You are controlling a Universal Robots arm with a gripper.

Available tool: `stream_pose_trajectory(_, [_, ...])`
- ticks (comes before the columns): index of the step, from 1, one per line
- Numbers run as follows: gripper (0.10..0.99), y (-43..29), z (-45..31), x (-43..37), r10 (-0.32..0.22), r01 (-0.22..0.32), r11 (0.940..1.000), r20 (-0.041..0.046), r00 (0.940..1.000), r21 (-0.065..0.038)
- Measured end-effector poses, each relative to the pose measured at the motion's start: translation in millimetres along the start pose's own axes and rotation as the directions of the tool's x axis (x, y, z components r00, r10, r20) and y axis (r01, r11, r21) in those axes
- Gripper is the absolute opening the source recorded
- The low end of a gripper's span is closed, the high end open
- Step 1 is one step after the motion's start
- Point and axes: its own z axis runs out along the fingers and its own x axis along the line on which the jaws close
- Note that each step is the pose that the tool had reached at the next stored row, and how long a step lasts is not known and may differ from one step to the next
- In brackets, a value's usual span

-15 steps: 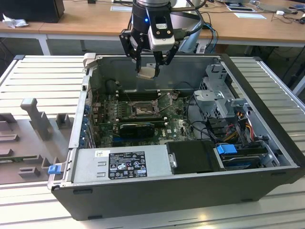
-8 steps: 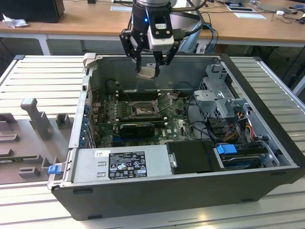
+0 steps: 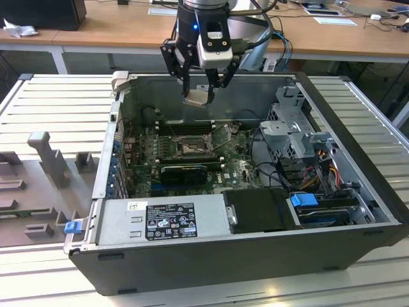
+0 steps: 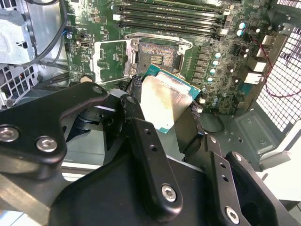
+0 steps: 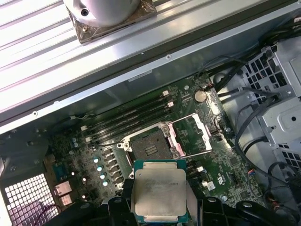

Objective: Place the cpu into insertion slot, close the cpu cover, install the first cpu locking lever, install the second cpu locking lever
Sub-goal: 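Place the cpu into insertion slot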

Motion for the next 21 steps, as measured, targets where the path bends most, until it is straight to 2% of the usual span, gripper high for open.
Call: stream_pose_trajectory(21, [0.525,0.0,0.1,0.0,0.046,-0.046,0.9990,0.0041,0.9990,-0.001])
